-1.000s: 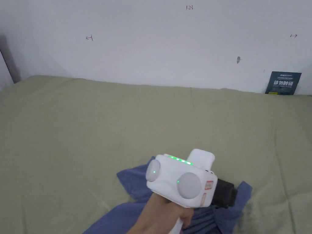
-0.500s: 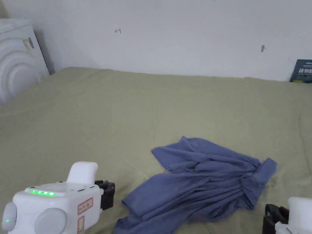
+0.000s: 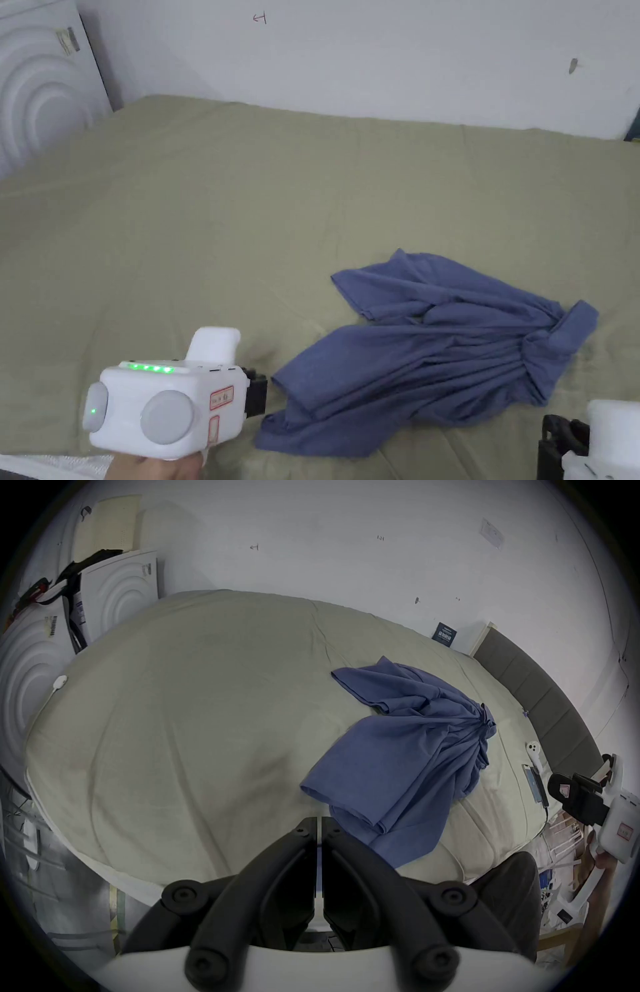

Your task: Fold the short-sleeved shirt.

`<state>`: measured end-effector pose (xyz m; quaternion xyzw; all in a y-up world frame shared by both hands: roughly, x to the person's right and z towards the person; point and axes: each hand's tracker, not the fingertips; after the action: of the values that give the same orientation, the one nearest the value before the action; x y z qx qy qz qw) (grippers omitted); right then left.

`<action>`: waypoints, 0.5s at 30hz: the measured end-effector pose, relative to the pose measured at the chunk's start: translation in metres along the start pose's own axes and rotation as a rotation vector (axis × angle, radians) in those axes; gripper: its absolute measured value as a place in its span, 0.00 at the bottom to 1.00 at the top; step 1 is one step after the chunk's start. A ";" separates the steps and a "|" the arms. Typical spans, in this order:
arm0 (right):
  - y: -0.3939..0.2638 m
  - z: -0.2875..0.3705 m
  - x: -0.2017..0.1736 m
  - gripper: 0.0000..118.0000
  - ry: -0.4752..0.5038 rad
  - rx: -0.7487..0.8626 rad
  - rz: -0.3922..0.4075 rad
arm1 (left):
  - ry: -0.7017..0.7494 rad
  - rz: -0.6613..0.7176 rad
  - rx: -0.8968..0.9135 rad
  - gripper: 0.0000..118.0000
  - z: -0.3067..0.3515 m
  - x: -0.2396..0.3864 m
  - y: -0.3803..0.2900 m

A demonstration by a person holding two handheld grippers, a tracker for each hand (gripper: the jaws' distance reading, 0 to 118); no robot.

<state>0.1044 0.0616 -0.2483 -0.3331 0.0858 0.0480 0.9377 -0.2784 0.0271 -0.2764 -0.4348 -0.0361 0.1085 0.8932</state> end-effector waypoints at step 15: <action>-0.009 -0.033 0.014 0.00 -0.006 -0.073 -0.004 | 0.048 -0.037 -0.150 0.61 -0.097 0.025 0.029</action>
<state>0.1149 0.0342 -0.2707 -0.3669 0.0808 0.0503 0.9254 -0.2437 -0.0244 -0.3602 -0.5021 -0.0306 0.0784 0.8607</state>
